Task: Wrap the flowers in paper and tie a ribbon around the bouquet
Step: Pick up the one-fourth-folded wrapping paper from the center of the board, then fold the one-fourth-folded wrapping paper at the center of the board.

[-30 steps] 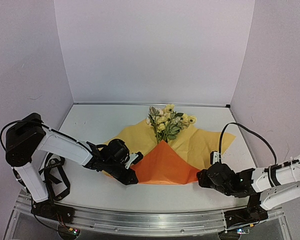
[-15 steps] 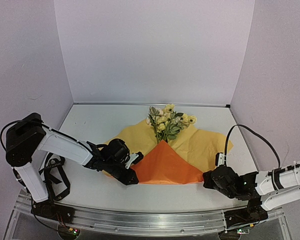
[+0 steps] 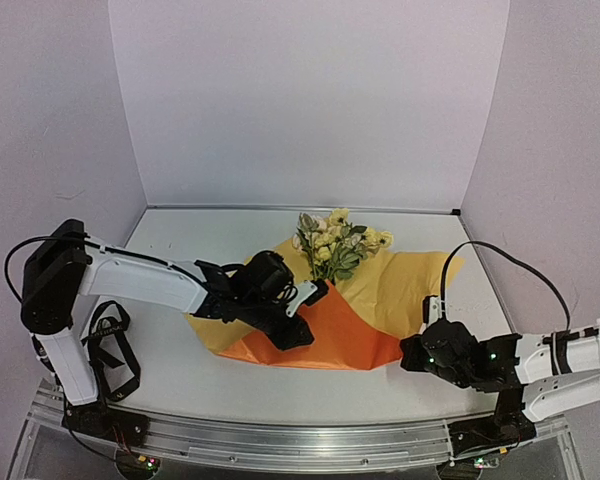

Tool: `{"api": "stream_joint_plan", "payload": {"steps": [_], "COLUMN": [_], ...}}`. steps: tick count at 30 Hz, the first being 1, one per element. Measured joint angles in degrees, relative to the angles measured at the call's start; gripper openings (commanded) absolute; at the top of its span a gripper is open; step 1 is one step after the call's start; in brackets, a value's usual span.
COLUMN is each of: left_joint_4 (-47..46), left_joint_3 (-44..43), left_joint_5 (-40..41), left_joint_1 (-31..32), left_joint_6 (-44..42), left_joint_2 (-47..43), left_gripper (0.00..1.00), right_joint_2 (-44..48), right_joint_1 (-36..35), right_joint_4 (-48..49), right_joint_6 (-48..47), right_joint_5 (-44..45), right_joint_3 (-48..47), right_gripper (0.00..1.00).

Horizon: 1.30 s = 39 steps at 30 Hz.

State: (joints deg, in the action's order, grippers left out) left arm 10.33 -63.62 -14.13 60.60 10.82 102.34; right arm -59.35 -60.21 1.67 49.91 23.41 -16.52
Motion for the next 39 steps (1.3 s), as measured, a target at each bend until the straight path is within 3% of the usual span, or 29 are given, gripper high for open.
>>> {"api": "stream_joint_plan", "payload": {"steps": [9,16,39], "left_joint_4": [1.03,0.53,-0.4], "left_joint_3": [-10.05,-14.79,-19.46], "left_joint_5": [4.86,8.5,8.89], "left_joint_1": [6.25,9.68,11.5], "left_joint_6": [-10.34,-17.09,-23.09], "left_joint_2": [12.37,17.05,22.62], "left_gripper": [0.11,0.11,0.11], "right_joint_2": [0.08,0.39,4.15], "right_joint_1": [-0.2,-0.21,-0.21], "right_joint_4": [-3.57,-6.19,-21.02], "right_joint_6": [-1.38,-0.43,-5.27], "right_joint_5": [-4.26,-6.47,-9.55], "right_joint_3": [-3.98,-4.5,-12.13], "right_gripper": [0.0,0.0,0.0]}}
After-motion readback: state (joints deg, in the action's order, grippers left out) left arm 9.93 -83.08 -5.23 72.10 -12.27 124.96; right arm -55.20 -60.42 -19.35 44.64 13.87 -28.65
